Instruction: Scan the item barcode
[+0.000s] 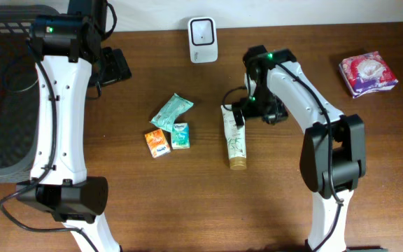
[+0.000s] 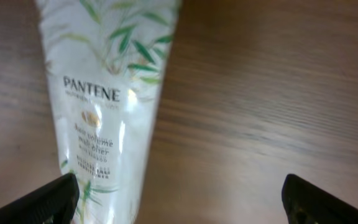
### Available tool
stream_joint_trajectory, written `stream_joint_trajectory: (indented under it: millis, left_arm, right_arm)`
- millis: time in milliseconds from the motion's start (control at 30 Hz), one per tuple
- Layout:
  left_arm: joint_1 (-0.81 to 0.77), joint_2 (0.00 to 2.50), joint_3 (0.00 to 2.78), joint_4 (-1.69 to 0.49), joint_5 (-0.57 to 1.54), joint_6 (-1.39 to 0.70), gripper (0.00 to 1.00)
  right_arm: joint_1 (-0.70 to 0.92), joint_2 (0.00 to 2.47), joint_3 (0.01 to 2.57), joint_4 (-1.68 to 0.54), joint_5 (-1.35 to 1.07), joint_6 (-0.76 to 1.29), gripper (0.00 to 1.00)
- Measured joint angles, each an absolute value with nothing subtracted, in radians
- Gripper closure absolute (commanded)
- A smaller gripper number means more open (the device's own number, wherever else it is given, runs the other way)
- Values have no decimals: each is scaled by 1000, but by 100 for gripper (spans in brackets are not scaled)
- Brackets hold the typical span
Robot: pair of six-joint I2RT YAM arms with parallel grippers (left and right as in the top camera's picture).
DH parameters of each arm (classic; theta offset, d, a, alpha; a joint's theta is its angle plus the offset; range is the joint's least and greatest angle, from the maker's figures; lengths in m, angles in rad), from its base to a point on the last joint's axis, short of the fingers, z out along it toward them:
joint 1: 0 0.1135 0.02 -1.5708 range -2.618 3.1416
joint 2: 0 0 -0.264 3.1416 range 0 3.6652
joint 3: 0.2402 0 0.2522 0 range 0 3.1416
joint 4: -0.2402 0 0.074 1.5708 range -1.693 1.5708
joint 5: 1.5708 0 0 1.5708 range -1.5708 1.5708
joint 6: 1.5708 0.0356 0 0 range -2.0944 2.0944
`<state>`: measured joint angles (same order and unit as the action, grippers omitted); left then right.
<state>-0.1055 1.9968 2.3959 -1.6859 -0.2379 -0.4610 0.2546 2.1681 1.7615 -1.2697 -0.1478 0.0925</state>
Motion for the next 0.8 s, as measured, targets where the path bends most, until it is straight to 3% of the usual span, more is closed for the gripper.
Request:
stream_joint_trajectory:
  millis: [100,133,233,267,333,433,600,800]
  left_arm:
    - [-105,1997,2396,-1686,-237,-461,1]
    - [-105,1997,2396,-1687,-237,-461,1]
    - [-105,1997,2396,-1687,-237,-461,1]
    - [-105,1997,2396,-1687,-237,-461,1]
    - [-105,1997,2396,-1687,-237,-461,1]
    - [-105,1997,2396,-1687,-237,-461,1]
    - [-105,1997,2396,-1687,-237,-461,1]
    - [-105,1997,2396,-1687,-237,-461,1]
  right_arm:
    - [243,2170,1627,-1136,-318,50,1]
    - [243,2159,1579,-1076,-389,48,11]
    - [242,2141,1521,-1011,-483,45,53]
    - [243,2141,1509,-1007,-496,42,59]
    - [241,2146,1501,-1005,-526,45,79]
    - [241,2149,1528,-1046,-551,71,95]
    - [247,2172,1742,-1258,-387,119,96]
    - [347,2172,1763,-1279,-93,245,96]
